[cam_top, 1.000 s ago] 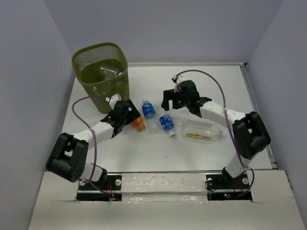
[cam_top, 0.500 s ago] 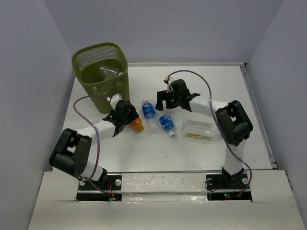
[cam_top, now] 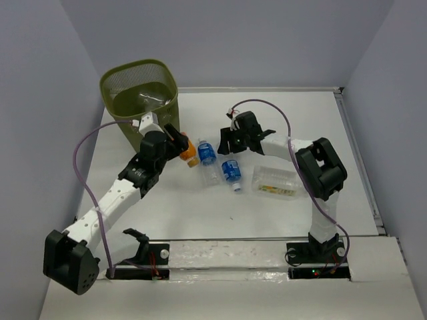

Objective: Put the plastic bottles in the bin

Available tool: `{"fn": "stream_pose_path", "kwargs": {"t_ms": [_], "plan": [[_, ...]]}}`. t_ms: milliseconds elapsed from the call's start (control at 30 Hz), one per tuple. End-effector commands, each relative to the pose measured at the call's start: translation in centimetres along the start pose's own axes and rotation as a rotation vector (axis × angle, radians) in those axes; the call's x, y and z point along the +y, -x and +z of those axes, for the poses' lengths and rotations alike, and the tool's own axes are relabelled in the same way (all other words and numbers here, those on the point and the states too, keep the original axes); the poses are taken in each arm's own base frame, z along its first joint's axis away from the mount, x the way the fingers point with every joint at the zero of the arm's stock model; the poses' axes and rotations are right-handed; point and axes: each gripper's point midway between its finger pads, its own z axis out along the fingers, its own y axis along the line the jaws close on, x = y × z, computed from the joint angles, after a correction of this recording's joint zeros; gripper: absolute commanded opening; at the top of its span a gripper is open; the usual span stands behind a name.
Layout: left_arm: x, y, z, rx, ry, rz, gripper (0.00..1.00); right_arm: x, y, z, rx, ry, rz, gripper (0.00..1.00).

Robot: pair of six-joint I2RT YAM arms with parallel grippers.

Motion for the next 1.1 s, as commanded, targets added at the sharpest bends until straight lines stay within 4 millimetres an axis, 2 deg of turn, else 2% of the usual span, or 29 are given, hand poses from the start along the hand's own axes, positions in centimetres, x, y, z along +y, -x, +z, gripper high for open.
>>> {"fn": "stream_pose_path", "kwargs": {"t_ms": [0,100,167,200,333,400,433,533,567,700,767,800,867,967,1067], "plan": [[-6.3,8.9,-4.5,-0.179,-0.147,0.005,0.54,1.2,3.7,-1.8,-0.102,0.015,-0.021,0.46],[-8.8,13.1,-6.3,-0.261,-0.183,0.012,0.54,1.3,4.3,-2.9,-0.13,0.003,-0.028,0.45],[-8.8,15.8,-6.8,-0.33,-0.126,0.04,0.54,1.5,4.9,-4.1,-0.159,-0.006,-0.031,0.45],[-10.0,17.9,-7.5,-0.365,-0.133,0.04,0.54,1.7,5.1,-4.6,-0.171,-0.005,-0.035,0.45],[-10.9,23.3,-8.2,-0.516,-0.07,0.073,0.55,2.4,6.4,-7.1,-0.234,-0.003,-0.054,0.44],[-10.5,25.0,-7.1,-0.548,0.006,0.094,0.56,2.8,7.0,-8.6,-0.263,-0.002,-0.072,0.44],[-9.0,25.6,-5.6,-0.549,0.083,0.113,0.56,2.9,7.3,-9.1,-0.275,-0.007,-0.076,0.44],[-6.6,27.8,-4.5,-0.589,0.159,0.102,0.57,3.5,7.9,-11.4,-0.319,-0.003,-0.092,0.44],[-4.6,29.0,-3.7,-0.611,0.209,0.09,0.57,3.7,8.1,-12.0,-0.332,0.002,-0.098,0.44],[-0.8,30.1,-1.7,-0.602,0.302,0.068,0.61,5.6,9.6,-15.2,-0.399,0.055,-0.124,0.44],[-0.1,30.4,-1.3,-0.617,0.332,0.066,0.65,7.1,10.7,-17.4,-0.444,0.101,-0.137,0.43],[0.2,30.4,-1.2,-0.62,0.342,0.071,0.81,7.8,11.7,-18.3,-0.487,0.121,-0.149,0.43],[0.6,30.6,-1.2,-0.626,0.375,0.094,0.99,9.0,13.1,-20.3,-0.546,0.151,-0.167,0.43],[0.9,30.2,-1.0,-0.604,0.383,0.1,0.99,10.9,14.2,-21.8,-0.584,0.184,-0.194,0.4],[0.0,29.6,-2.1,-0.602,0.314,0.084,0.99,13.7,16.0,-23.4,-0.631,0.238,-0.237,0.4]]}}
